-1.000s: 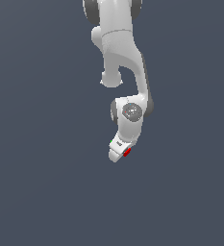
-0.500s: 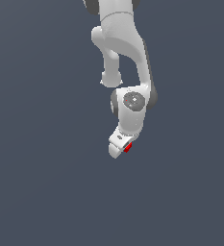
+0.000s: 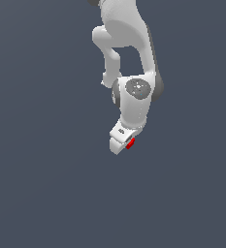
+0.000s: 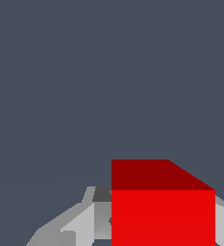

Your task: Stack the red cube on top of the green cube.

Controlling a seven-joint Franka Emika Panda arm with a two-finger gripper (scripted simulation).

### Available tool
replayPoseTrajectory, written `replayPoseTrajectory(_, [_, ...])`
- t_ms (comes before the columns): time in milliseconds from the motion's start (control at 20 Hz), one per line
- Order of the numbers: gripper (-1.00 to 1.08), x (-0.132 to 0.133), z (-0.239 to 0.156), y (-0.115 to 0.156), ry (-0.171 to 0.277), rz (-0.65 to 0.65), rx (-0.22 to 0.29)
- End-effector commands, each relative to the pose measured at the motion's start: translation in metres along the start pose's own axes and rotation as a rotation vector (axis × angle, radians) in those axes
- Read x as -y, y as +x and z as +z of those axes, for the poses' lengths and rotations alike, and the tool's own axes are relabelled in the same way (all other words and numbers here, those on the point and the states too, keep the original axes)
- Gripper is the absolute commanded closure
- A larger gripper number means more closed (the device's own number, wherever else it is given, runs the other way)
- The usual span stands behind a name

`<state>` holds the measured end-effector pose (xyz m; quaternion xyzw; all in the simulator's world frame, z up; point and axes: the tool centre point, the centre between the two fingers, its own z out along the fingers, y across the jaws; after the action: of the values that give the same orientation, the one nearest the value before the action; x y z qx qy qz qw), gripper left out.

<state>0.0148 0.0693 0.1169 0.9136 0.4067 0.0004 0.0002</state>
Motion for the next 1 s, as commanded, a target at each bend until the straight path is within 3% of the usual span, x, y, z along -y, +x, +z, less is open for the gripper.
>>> replayPoseTrajectory(0, [1.08,0.000,-0.003,0.000,0.001,0.000,0.001])
replayPoseTrajectory(350, [1.08,-0.001,0.006,-0.009,0.000,0.000,0.000])
replayPoseTrajectory(950, [1.08,-0.009,0.051,-0.056,0.001,0.001,0.000])
